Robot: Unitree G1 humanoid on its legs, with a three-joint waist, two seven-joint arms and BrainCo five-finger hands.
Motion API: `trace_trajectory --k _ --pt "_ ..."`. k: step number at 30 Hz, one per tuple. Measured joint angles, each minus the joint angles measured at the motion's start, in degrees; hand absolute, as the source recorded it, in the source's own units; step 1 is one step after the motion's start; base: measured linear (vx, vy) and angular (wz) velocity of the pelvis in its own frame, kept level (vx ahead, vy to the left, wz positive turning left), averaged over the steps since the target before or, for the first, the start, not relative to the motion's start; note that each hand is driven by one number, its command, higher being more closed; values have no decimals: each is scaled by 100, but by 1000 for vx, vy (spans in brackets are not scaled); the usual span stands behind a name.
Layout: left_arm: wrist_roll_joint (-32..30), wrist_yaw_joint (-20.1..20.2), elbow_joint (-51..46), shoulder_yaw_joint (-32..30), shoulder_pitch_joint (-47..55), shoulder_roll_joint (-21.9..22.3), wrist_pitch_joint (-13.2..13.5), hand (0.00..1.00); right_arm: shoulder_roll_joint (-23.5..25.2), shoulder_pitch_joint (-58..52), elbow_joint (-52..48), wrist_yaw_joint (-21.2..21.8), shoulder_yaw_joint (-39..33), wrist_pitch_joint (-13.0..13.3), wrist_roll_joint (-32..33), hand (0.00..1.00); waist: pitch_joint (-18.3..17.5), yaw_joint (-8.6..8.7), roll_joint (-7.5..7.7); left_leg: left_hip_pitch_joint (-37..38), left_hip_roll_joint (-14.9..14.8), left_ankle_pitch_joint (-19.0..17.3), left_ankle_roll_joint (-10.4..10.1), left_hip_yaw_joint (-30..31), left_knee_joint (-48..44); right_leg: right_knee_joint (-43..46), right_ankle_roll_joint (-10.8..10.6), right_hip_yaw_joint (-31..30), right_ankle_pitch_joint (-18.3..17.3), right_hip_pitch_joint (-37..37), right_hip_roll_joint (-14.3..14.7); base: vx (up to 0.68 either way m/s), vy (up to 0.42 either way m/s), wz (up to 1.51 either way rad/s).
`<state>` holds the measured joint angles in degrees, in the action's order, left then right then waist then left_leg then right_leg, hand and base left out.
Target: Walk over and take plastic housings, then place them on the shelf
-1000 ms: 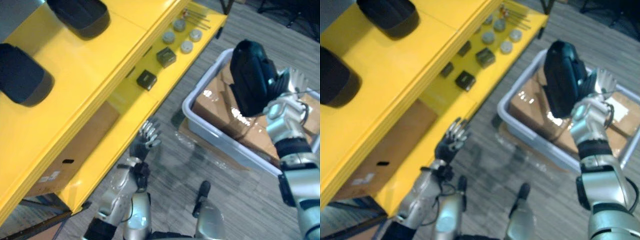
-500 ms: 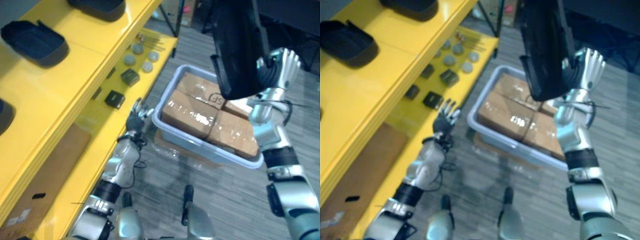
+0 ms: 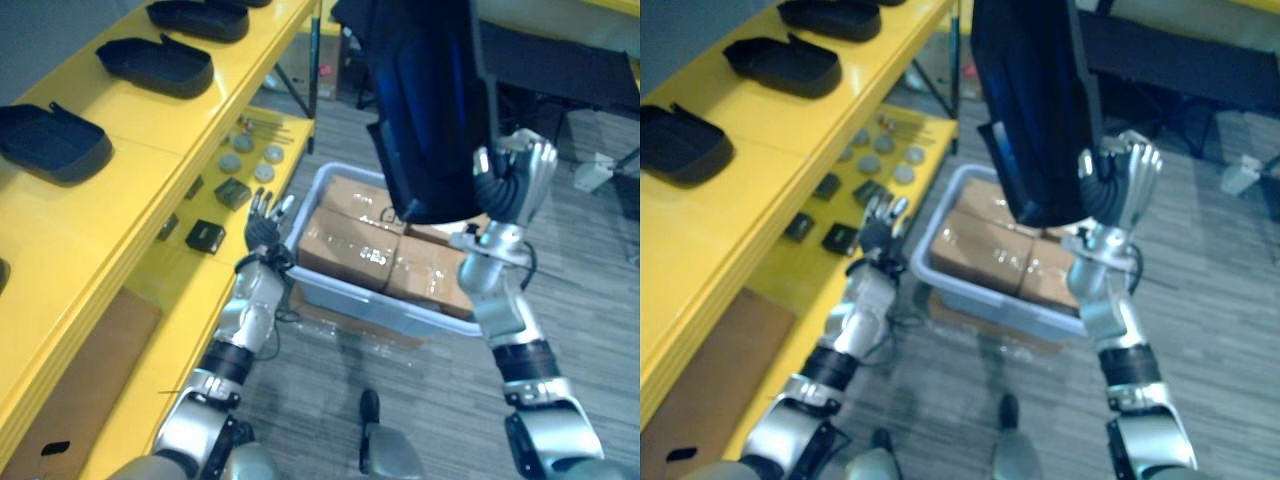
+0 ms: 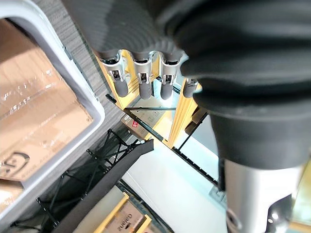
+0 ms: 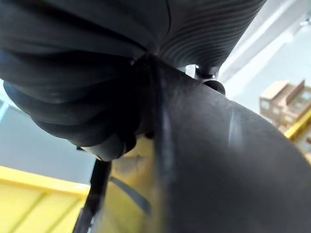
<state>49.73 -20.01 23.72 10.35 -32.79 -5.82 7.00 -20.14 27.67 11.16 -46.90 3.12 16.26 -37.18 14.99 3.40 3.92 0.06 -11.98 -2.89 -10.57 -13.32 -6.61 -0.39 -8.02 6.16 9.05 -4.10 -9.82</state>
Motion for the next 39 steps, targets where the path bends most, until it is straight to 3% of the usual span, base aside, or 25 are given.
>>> trace_trajectory --k 7,11,16,19,25,35,36,39 --pt "188 474 -14 152 -101 60 -23 0 4 -49 -172 60 430 119 -76 100 -75 34 -67 -1 20 25 -1 17 13 -46 -2 1 28 19 -11 4 4 0" --pt "-195 509 -162 460 -160 61 -414 0 14 -49 -166 89 729 107 -80 100 -94 28 -95 -4 38 24 0 31 6 -51 -15 2 36 31 -27 0 0 0" --pt "-763 534 -266 853 -160 162 -697 0 14 -49 -79 100 967 29 -68 100 -228 12 -315 3 56 24 2 53 6 -77 -25 21 42 72 -44 -3 3 1" --pt "-809 570 -378 1002 -158 187 -877 0 15 -46 108 100 1043 -96 -64 100 -273 -24 -364 22 56 23 3 68 7 -136 -30 41 65 129 -43 -6 5 2" --pt "-809 785 -542 1239 -151 174 -959 0 29 -25 230 100 1235 -257 -7 100 -275 -108 -360 11 56 27 7 74 10 -161 -26 49 88 129 -40 0 0 0" --pt "-752 821 -738 1364 -3 136 -961 0 156 96 355 96 1237 -292 271 100 -287 -109 -344 9 58 31 12 136 9 -200 -26 123 90 196 -40 -2 5 2" --pt "-754 746 -739 1407 -2 136 -960 100 192 97 357 95 1241 -289 273 100 -295 -111 -340 14 58 31 12 154 8 -203 -26 136 90 217 -39 -15 17 6" --pt "-762 476 -739 1470 53 132 -948 100 265 108 363 88 1397 -262 441 100 -342 -117 -298 10 58 32 12 153 7 -207 -26 135 90 213 -39 -5 5 1"
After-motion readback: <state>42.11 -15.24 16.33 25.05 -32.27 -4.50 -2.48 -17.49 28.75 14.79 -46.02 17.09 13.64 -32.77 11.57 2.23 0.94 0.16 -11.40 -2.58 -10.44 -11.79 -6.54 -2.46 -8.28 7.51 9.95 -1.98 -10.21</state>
